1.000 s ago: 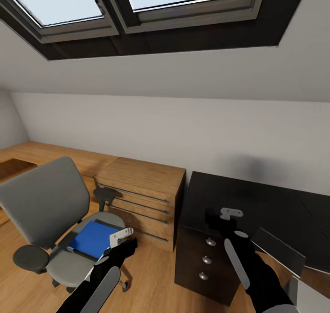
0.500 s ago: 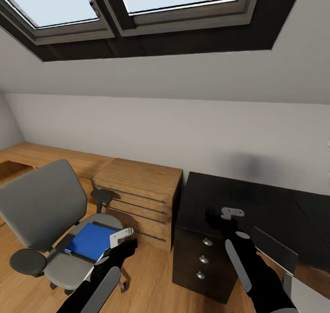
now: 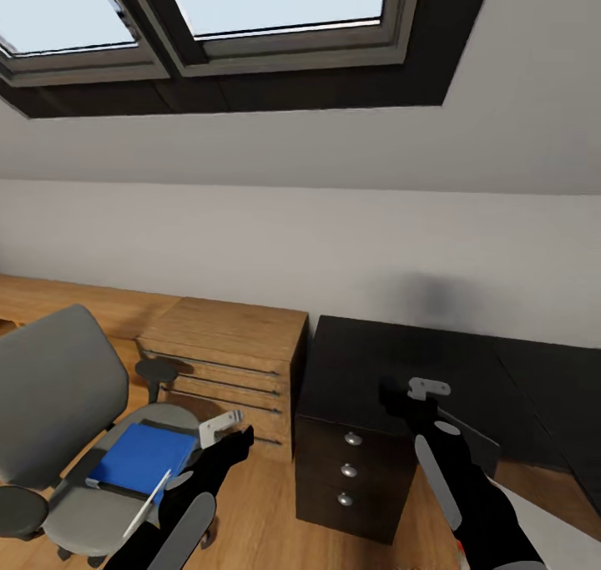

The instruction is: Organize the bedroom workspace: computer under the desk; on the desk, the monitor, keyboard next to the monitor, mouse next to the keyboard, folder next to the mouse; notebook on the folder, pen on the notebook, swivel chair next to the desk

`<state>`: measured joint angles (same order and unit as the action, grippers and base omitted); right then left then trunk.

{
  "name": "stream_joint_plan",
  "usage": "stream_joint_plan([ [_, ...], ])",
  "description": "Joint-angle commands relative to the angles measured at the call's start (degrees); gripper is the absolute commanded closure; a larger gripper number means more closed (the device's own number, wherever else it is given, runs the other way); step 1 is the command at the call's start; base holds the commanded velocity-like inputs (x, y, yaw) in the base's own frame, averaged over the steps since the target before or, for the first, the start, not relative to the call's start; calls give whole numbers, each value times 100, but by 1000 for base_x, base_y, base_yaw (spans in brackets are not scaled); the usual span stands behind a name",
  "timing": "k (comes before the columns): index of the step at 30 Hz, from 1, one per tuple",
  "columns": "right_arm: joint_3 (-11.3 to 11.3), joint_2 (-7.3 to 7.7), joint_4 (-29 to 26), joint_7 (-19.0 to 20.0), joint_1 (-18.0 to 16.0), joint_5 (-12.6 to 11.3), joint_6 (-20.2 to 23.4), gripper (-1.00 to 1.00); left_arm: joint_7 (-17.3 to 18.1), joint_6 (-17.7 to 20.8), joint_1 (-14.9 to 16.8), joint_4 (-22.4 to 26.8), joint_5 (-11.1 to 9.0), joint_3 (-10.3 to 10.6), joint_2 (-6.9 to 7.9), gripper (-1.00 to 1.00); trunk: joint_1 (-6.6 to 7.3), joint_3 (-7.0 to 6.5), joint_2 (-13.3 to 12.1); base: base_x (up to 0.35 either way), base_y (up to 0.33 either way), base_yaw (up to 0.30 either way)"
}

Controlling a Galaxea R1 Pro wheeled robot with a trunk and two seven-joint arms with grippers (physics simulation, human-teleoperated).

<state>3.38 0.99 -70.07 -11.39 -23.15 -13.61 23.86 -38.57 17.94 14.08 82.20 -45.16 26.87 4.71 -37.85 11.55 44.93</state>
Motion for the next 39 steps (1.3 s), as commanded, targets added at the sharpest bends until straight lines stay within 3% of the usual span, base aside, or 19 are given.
stream_joint_plan([
  [1, 15, 6, -6, -65, -6, -80, 14, 100, -45, 14, -22, 64, -29, 13, 16, -100, 21, -14, -35, 0, 0, -237],
  [8, -2, 6, -6, -65, -6, -80, 14, 100, -46, 13, -124, 257, -28, 151, 117, -100, 175, -169, -315, 0, 0, -242],
  [26, -5, 6, 2, -67, -6, -80, 5, 100, -46, 17, -131, 264, -37, 178, 126, -100, 570, -563, -1037, 0, 0, -249],
  [39, -12, 6, 40, -75, -6, -80, -19, 100, -46, 17, -131, 261, -37, 183, 126, -100, 570, -606, -1037, 0, 0, -272],
])
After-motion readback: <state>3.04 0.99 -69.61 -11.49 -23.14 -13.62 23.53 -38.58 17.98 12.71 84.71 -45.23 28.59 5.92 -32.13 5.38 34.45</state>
